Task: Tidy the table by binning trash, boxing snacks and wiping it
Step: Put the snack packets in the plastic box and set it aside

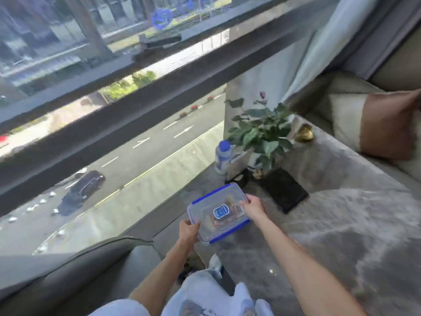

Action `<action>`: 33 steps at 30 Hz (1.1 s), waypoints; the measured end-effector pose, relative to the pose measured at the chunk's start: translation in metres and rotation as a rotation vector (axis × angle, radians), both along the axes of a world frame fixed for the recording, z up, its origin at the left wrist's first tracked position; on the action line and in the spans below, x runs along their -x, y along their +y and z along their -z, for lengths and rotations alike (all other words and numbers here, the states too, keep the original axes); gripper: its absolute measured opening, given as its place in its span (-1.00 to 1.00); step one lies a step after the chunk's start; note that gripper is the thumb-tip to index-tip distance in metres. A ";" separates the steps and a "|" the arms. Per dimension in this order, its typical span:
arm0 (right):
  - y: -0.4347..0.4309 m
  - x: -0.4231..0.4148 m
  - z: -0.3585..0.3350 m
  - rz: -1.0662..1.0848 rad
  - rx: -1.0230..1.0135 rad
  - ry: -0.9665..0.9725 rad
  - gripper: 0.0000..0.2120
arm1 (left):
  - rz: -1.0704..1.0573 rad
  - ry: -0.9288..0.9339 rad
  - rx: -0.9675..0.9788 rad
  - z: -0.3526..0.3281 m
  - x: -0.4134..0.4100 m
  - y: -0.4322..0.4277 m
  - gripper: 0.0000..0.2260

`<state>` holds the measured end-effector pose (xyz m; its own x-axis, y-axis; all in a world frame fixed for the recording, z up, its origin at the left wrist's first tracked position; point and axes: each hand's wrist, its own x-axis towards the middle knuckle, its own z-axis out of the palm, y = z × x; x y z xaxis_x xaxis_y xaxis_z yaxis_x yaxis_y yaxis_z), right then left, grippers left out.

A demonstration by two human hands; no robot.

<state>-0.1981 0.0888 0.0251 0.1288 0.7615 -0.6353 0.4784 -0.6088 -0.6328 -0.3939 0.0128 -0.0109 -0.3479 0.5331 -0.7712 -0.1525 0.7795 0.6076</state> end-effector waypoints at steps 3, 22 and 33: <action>0.018 0.020 0.011 -0.019 0.073 0.022 -0.63 | -0.023 0.054 0.019 0.005 0.021 0.018 -0.96; -0.056 0.046 0.051 0.655 0.339 0.520 -0.52 | 0.852 0.502 -0.111 -0.003 0.018 0.158 -0.63; -0.063 0.040 0.055 0.211 0.102 -0.015 -0.22 | 0.738 0.768 -0.183 -0.002 0.025 0.124 -0.39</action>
<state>-0.2386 0.0253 -0.0302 0.2886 0.6487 -0.7042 0.3425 -0.7568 -0.5568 -0.4189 0.1366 -0.0085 -0.2501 0.8940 -0.3717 0.7889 0.4107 0.4571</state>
